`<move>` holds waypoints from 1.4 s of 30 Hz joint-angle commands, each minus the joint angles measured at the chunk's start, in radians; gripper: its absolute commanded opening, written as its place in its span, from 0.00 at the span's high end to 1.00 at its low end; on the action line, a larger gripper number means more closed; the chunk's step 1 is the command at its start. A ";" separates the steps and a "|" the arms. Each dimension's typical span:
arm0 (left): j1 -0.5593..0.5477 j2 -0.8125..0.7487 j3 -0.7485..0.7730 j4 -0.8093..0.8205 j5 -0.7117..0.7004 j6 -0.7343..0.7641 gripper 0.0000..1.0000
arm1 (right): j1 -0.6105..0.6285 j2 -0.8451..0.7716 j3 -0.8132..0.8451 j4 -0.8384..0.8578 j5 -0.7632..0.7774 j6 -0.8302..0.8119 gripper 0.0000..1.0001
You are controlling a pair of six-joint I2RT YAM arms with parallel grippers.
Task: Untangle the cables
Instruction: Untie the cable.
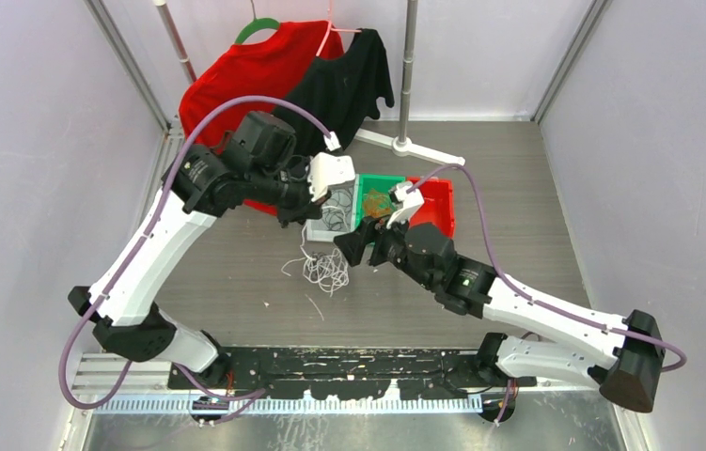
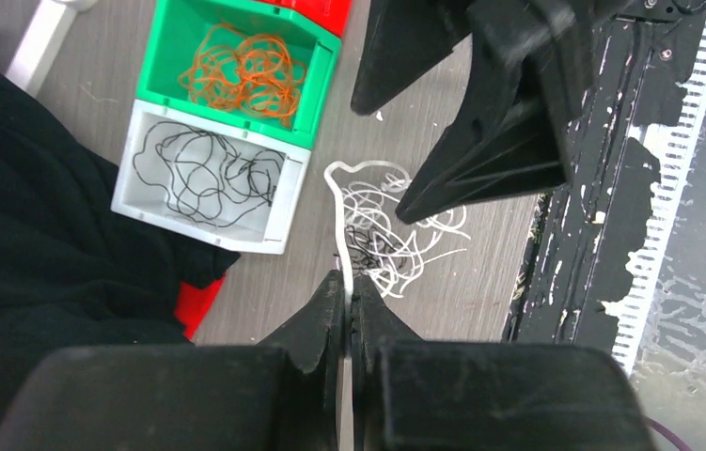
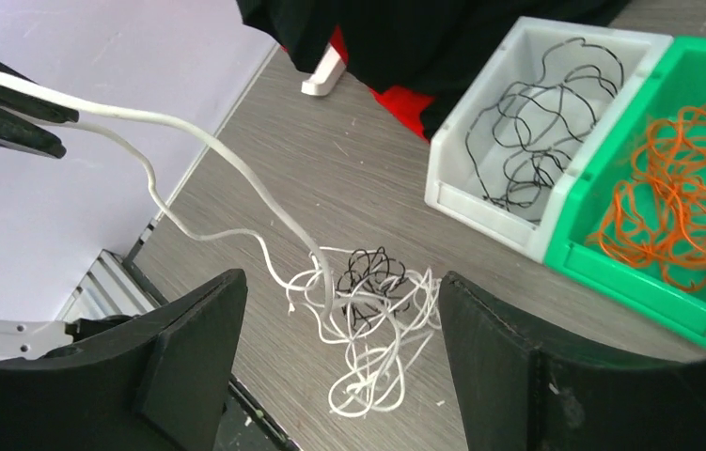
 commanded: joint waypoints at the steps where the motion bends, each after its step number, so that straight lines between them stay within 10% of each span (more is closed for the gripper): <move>1: -0.003 0.015 0.092 -0.060 0.033 0.026 1.00 | 0.015 0.058 0.093 0.088 0.091 -0.043 0.20; 15: -0.005 0.045 0.381 -0.095 0.193 0.008 1.00 | 0.024 0.291 0.101 0.185 0.270 -0.025 0.26; 24: -0.005 -0.064 0.365 0.217 0.245 -0.079 1.00 | 0.024 0.316 -0.002 0.217 0.258 0.065 0.28; 42: -0.005 -0.106 0.454 0.632 -0.020 0.091 1.00 | 0.025 0.222 -0.180 0.166 0.333 0.229 0.30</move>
